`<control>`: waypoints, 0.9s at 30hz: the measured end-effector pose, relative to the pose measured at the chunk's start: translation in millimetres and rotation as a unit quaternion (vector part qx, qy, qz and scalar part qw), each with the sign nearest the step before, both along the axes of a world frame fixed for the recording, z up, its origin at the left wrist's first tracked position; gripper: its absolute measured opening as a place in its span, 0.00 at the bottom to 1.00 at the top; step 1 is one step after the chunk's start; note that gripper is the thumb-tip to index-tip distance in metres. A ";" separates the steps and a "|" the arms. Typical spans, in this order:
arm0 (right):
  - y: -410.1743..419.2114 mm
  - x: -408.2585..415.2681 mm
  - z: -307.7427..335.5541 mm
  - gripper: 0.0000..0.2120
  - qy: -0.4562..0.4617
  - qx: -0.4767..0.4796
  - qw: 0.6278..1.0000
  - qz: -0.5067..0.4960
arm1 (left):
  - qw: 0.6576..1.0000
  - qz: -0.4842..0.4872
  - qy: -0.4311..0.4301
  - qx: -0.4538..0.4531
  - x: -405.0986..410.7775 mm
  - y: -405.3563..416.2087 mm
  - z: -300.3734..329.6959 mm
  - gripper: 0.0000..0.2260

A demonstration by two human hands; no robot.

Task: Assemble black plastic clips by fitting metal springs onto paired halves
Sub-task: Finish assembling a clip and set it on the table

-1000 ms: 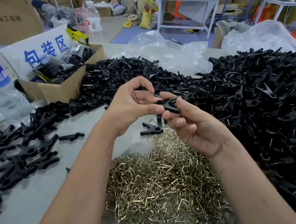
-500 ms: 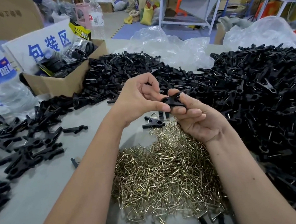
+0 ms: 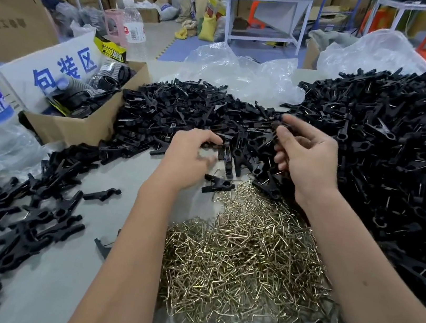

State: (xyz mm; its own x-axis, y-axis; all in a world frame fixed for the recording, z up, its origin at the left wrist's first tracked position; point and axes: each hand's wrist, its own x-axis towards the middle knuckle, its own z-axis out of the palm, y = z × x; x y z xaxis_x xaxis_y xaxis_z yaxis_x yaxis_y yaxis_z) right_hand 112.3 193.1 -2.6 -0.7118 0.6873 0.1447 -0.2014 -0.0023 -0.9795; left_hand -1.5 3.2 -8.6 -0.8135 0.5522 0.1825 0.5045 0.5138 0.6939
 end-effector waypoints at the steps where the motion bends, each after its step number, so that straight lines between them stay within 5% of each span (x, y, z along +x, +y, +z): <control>1: -1.1 -0.9 -1.9 0.19 -0.007 0.050 0.998 -0.041 | 0.999 -0.011 -0.007 -0.031 -1.7 2.1 -2.0 0.23; 7: -27.4 -4.3 -8.8 0.16 -0.028 0.363 0.923 -0.122 | 0.990 -0.057 -0.032 -0.125 -1.9 9.8 -12.4 0.27; 12: -42.0 -5.0 -13.7 0.19 -0.091 0.487 0.868 -0.007 | 0.996 -0.017 0.036 -0.080 -4.6 6.4 -10.3 0.13; 14: -43.2 -5.0 -16.5 0.19 -0.156 0.544 0.821 0.078 | 0.994 0.011 0.068 -0.079 -4.4 5.7 -10.8 0.06; 17: -40.4 -6.5 -22.8 0.21 -0.232 0.624 0.736 0.128 | 0.995 0.040 0.068 -0.053 -4.4 3.7 -12.6 0.10; 27: -39.7 -3.9 -23.2 0.17 -0.240 0.593 0.768 0.016 | 0.993 0.089 0.041 0.072 -1.2 -0.2 -11.2 0.12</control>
